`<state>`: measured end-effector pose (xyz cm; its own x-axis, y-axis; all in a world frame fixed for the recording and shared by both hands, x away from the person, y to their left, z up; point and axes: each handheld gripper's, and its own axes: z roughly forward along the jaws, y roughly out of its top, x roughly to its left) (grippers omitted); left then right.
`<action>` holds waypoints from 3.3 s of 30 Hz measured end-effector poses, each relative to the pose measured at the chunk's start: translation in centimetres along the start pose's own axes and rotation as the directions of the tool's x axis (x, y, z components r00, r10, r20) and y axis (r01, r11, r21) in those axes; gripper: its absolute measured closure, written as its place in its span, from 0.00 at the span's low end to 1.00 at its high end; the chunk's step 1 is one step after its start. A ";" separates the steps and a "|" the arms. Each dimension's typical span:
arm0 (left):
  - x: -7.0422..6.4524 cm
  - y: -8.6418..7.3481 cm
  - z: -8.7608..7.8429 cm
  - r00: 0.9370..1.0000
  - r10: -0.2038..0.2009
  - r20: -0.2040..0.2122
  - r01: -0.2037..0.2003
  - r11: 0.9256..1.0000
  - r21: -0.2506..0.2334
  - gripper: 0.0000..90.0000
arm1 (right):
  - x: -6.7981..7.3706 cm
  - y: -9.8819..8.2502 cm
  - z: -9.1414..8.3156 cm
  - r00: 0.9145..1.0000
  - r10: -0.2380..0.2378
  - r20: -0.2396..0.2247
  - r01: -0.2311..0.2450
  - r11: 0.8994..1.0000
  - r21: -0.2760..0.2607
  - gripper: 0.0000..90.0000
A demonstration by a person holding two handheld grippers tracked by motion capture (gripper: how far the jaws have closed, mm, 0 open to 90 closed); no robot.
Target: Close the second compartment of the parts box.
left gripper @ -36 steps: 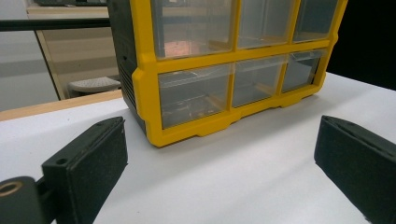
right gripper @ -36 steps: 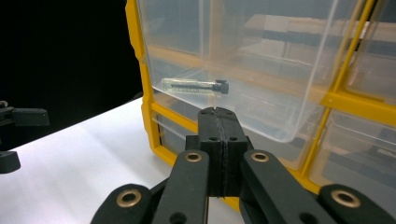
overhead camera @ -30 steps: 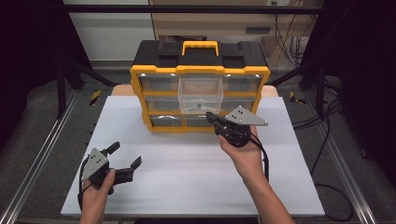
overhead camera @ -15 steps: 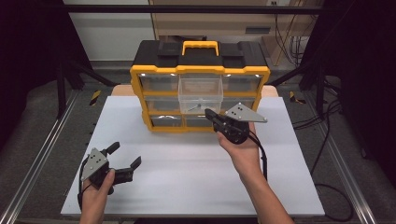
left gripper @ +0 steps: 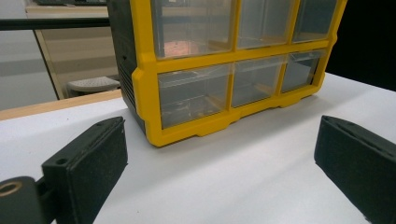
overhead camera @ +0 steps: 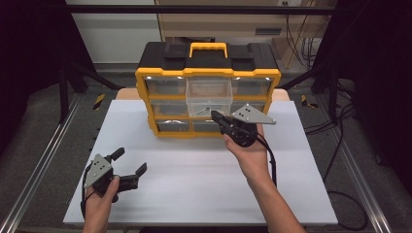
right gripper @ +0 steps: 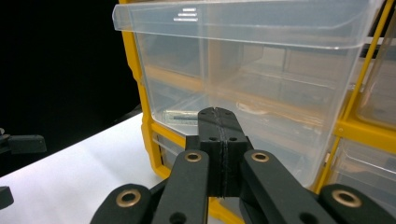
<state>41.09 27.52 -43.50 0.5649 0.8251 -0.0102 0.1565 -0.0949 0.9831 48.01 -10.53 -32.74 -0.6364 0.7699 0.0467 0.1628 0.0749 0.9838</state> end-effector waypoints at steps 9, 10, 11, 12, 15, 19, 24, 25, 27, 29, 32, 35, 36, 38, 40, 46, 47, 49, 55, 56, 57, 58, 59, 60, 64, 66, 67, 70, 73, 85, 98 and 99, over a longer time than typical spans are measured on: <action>-0.1 0.0 0.1 1.000 0.004 0.006 -0.004 1.000 0.003 0.03 | -0.3 0.5 0.7 1.000 0.023 0.001 -0.023 1.000 -0.006 1.00; -0.1 0.0 0.1 1.000 0.004 0.006 -0.004 1.000 0.004 0.03 | -0.4 0.6 0.7 1.000 0.028 0.002 -0.028 1.000 -0.008 1.00; -0.1 0.0 0.1 1.000 0.004 0.006 -0.004 1.000 0.004 0.03 | -0.5 0.6 0.8 1.000 0.030 0.004 -0.030 1.000 -0.008 1.00; -0.1 0.0 0.1 1.000 0.003 0.006 -0.003 1.000 0.003 0.03 | -0.6 0.7 0.9 0.999 0.032 0.005 -0.032 0.999 -0.007 1.00; 0.0 0.0 0.0 1.000 0.003 0.005 -0.003 1.000 0.002 0.03 | -0.7 0.9 1.1 0.999 0.040 0.009 -0.040 0.999 -0.009 1.00; 0.0 0.0 0.0 1.000 0.001 0.003 -0.001 1.000 0.002 0.03 | -0.9 1.2 1.2 0.999 0.041 0.014 -0.041 0.999 -0.018 1.00; 0.0 0.0 0.1 1.000 0.005 0.002 -0.005 1.000 0.002 0.03 | -1.1 1.5 1.4 0.999 0.041 0.019 -0.040 0.999 -0.014 1.00; 0.0 0.0 0.1 1.000 0.006 0.002 -0.006 1.000 0.003 0.03 | -1.1 1.5 1.5 0.999 0.039 0.021 -0.038 0.999 -0.014 1.00; 0.0 0.0 0.1 1.000 0.005 0.002 -0.005 1.000 0.004 0.03 | -1.1 1.5 1.6 0.999 0.037 0.022 -0.036 0.999 -0.014 1.00; 0.0 0.0 0.1 1.000 0.004 0.001 -0.004 1.000 0.004 0.03 | -1.2 1.5 1.6 0.999 0.041 0.024 -0.041 0.999 -0.015 1.00; 0.0 0.0 0.1 1.000 0.005 0.002 -0.005 1.000 0.002 0.03 | -1.2 1.5 1.7 0.999 0.041 0.024 -0.041 0.999 -0.014 1.00; 0.0 0.0 0.1 1.000 0.007 0.003 -0.007 1.000 0.004 0.03 | -1.2 1.5 1.7 0.999 0.038 0.022 -0.037 0.999 -0.012 1.00; 0.0 0.0 0.2 1.000 0.007 0.004 -0.007 1.000 0.005 0.03 | -1.3 1.6 1.8 0.999 0.038 0.023 -0.038 0.999 -0.012 1.00; -0.1 0.0 0.2 1.000 0.009 0.005 -0.009 1.000 0.008 0.03 | -1.3 1.6 1.8 0.999 0.041 0.025 -0.041 0.999 -0.011 1.00; -0.1 0.0 0.1 1.000 0.010 0.005 -0.010 1.000 0.008 0.03 | -1.4 1.6 1.9 0.999 0.044 0.025 -0.044 0.999 -0.011 1.00; -0.1 0.0 0.1 1.000 0.008 0.005 -0.008 1.000 0.010 0.03 | -1.6 1.7 2.0 0.998 0.060 0.029 -0.060 0.998 -0.009 1.00; -0.1 0.0 0.2 1.000 0.008 0.006 -0.008 1.000 0.010 0.03 | -1.6 1.7 2.0 0.998 0.064 0.029 -0.063 0.998 -0.009 1.00; -0.2 0.0 0.2 1.000 0.009 0.008 -0.009 1.000 0.009 0.03 | -1.7 1.7 2.1 0.997 0.067 0.032 -0.066 0.998 -0.009 1.00; -0.2 0.0 0.2 1.000 0.008 0.010 -0.008 1.000 0.009 0.03 | -2.0 1.8 2.2 0.995 0.089 0.036 -0.089 0.996 -0.013 1.00; -0.1 -0.1 0.2 1.000 0.008 0.009 -0.008 1.000 0.011 0.03 | -2.1 1.8 2.2 0.995 0.087 0.038 -0.087 0.996 -0.013 1.00; -0.1 -0.1 0.2 1.000 0.007 0.010 -0.007 1.000 0.012 0.03 | -2.1 1.8 2.3 0.995 0.089 0.037 -0.089 0.996 -0.010 1.00; -0.1 -0.1 0.3 1.000 0.007 0.010 -0.007 1.000 0.013 0.03 | -2.2 1.9 2.4 0.995 0.089 0.039 -0.089 0.996 -0.010 1.00; -0.2 -0.1 0.3 1.000 0.008 0.011 -0.008 1.000 0.013 0.03 | -2.2 1.9 2.4 0.995 0.090 0.041 -0.090 0.996 -0.009 1.00; -0.2 -0.1 0.3 1.000 0.008 0.011 -0.008 1.000 0.014 0.03 | -2.3 1.9 2.5 0.995 0.092 0.042 -0.092 0.996 -0.009 1.00; -0.2 -0.1 0.3 1.000 0.010 0.013 -0.010 1.000 0.016 0.03 | -2.3 2.0 2.8 0.994 0.093 0.050 -0.093 0.996 -0.009 1.00; -0.2 -0.1 0.3 1.000 0.009 0.013 -0.009 1.000 0.016 0.03 | -2.3 2.1 2.9 0.994 0.095 0.054 -0.094 0.995 -0.009 1.00; -0.2 -0.1 0.3 1.000 0.009 0.014 -0.009 1.000 0.016 0.03 | -2.3 2.1 3.0 0.994 0.096 0.055 -0.095 0.995 -0.009 1.00; -0.2 -0.1 0.3 1.000 0.008 0.014 -0.008 1.000 0.017 0.03 | -2.3 2.2 3.2 0.994 0.089 0.059 -0.089 0.996 -0.005 1.00; -0.3 -0.1 0.4 1.000 0.008 0.016 -0.008 1.000 0.017 0.03 | -2.3 2.3 3.4 0.994 0.088 0.063 -0.088 0.996 -0.003 1.00; -0.2 -0.1 0.4 1.000 0.007 0.017 -0.008 1.000 0.016 0.03 | -2.4 2.5 3.9 0.994 0.083 0.075 -0.083 0.997 -0.001 1.00; -0.2 -0.1 0.3 1.000 0.006 0.016 -0.006 1.000 0.017 0.02 | -2.5 2.5 4.3 0.993 0.089 0.083 -0.089 0.996 -0.003 1.00; -0.2 -0.1 0.3 1.000 0.006 0.016 -0.006 1.000 0.016 0.02 | -2.5 2.5 4.3 0.992 0.091 0.083 -0.091 0.996 -0.004 1.00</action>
<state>41.21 27.17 -43.70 0.5785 0.8157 -0.0074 0.1662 -0.1090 0.9801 53.20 -9.52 -31.15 -0.5544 0.8233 0.1214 0.2167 0.0020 0.9762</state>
